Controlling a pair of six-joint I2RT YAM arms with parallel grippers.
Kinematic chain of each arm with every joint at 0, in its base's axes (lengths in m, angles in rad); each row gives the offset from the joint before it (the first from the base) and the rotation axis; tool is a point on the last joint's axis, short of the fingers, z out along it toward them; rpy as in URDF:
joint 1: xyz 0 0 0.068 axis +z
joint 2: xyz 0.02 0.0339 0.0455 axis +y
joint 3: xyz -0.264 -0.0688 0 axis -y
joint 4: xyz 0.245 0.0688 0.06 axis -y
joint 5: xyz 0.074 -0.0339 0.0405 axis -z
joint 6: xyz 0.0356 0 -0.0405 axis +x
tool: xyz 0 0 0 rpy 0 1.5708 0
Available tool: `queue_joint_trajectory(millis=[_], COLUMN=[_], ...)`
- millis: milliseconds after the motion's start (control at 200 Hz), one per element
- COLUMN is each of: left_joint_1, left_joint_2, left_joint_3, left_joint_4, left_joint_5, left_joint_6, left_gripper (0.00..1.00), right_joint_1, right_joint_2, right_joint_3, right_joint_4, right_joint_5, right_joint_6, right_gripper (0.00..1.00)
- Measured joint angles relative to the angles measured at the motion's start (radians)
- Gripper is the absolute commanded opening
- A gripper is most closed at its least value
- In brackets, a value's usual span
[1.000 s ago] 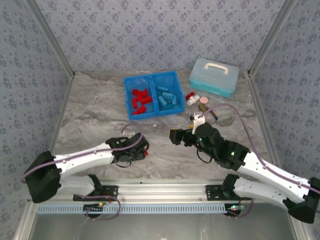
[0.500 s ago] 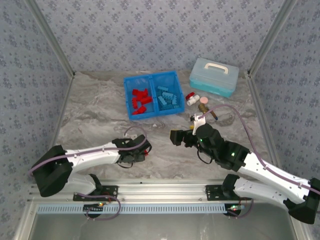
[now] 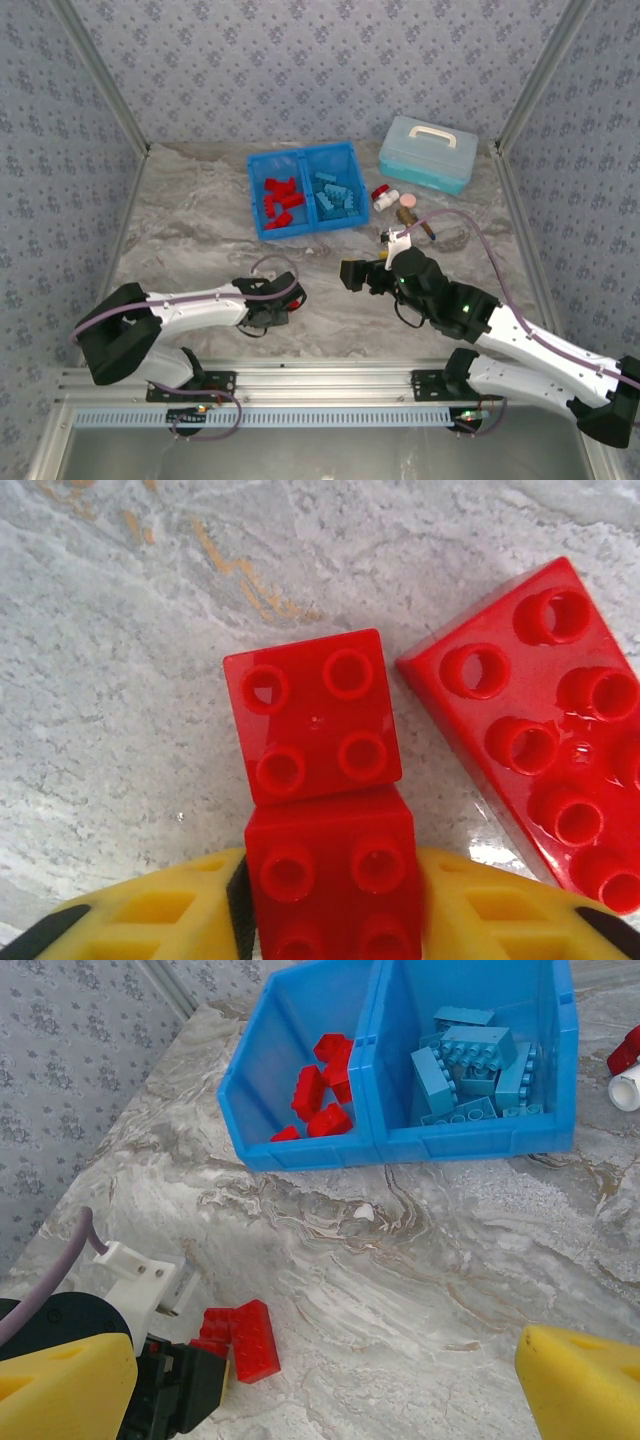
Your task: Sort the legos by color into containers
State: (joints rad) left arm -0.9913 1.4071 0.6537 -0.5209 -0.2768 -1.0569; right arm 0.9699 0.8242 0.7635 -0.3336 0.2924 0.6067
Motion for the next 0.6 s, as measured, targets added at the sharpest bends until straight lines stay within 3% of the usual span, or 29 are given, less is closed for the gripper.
queue_joint_trajectory(millis=[220,360,600], left_joint_1=[0.001,0.020,0.259], left_joint_2=[-0.042,-0.140,-0.132], left_joint_3=[0.011,0.111,0.399], left_joint_4=[-0.047,-0.119,-0.090], left_joint_5=[-0.014,-0.077,-0.133], left_joint_6=[0.013,0.067,0.276], left_gripper=[0.31,0.30,0.29], right_joint_1=[0.000,0.000,0.000], right_joint_2=[0.000,0.000,0.000], right_joint_3=[0.000,0.000,0.000], right_joint_4=[0.000,0.000,0.000], right_joint_5=[0.000,0.000,-0.001], right_joint_6=[0.000,0.000,0.000], right_gripper=[1.00,1.00,1.00])
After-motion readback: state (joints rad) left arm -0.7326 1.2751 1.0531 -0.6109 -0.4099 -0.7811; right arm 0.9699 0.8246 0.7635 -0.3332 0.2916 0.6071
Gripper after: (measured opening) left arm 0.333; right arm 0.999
